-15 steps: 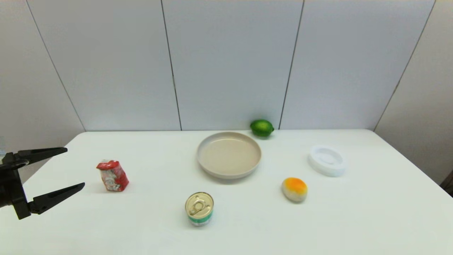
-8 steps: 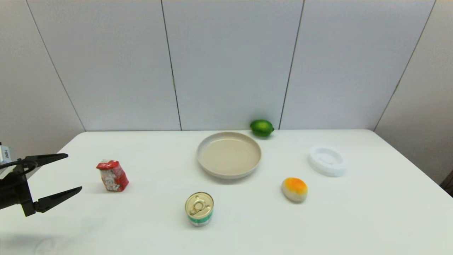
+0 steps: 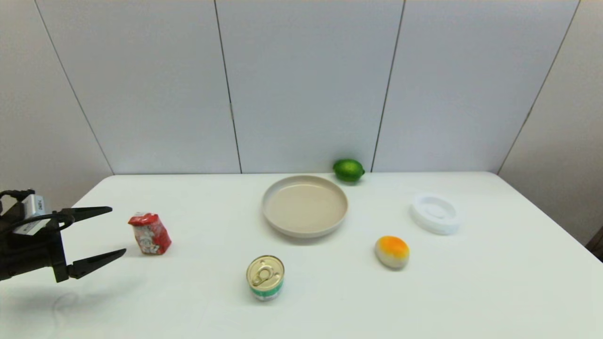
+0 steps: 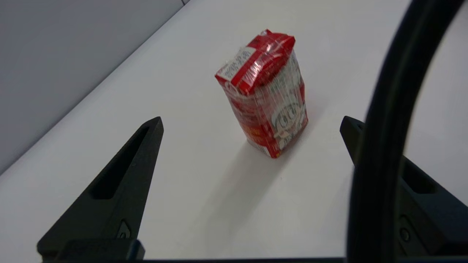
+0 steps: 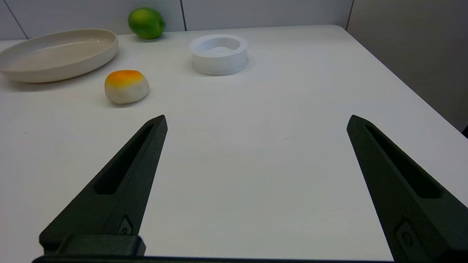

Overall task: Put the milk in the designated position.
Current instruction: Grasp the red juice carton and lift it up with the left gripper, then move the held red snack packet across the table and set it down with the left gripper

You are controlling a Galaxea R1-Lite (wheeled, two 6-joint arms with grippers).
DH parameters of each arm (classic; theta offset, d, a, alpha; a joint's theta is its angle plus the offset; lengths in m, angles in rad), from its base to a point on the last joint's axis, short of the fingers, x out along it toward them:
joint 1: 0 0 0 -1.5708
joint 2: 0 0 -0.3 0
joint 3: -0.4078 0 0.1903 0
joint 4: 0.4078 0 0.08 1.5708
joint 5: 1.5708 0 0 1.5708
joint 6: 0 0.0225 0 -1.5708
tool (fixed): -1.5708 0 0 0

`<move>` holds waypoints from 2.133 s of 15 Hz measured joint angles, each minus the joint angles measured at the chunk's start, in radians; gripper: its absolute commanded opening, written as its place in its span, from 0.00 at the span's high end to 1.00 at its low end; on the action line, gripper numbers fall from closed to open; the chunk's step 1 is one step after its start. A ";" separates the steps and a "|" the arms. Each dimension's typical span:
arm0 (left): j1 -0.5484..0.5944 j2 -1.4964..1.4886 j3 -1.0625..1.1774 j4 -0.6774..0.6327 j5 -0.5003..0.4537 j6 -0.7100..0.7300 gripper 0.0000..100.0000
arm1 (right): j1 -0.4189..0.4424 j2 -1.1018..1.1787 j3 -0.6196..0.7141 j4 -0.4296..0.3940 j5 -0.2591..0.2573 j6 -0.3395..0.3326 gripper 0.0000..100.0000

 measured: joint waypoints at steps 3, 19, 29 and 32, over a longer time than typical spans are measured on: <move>-0.059 0.054 -0.051 0.002 0.014 -0.006 0.00 | 0.000 0.000 0.000 0.000 0.000 0.000 0.00; -0.142 0.275 -0.229 0.059 0.014 -0.001 1.00 | 0.000 0.000 0.000 0.000 0.000 0.000 0.00; -0.172 0.215 -0.231 0.175 0.005 -0.014 1.00 | 0.000 0.000 0.000 0.000 0.000 0.000 0.00; -0.195 0.114 -0.232 0.303 0.051 -0.051 1.00 | 0.000 0.000 0.000 0.000 0.000 0.000 0.00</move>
